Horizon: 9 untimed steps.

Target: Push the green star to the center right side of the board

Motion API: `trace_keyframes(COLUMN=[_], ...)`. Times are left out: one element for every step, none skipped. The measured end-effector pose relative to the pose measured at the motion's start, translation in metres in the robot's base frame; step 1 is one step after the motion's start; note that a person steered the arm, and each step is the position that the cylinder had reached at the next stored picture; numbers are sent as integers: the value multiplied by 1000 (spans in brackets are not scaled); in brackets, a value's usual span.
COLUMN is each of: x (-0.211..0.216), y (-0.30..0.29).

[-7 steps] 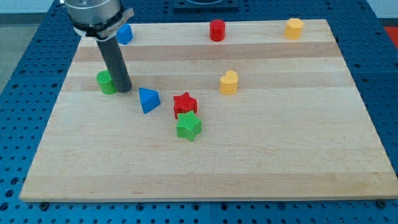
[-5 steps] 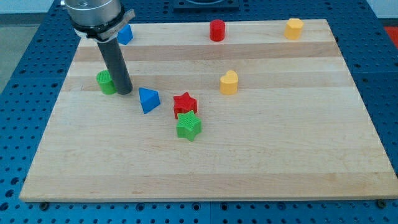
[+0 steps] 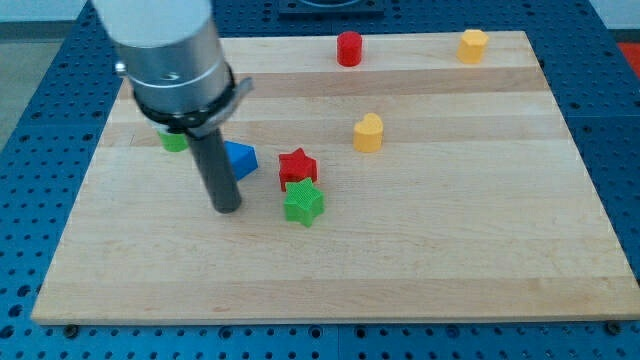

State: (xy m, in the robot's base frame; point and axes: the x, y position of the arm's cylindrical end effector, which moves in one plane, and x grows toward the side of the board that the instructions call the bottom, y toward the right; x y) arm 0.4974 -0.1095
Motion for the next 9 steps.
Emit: trace_keyframes(x=[9,23,23,23,20,16,16,16,8], y=[47,90,126,157,169,168,163,150,143])
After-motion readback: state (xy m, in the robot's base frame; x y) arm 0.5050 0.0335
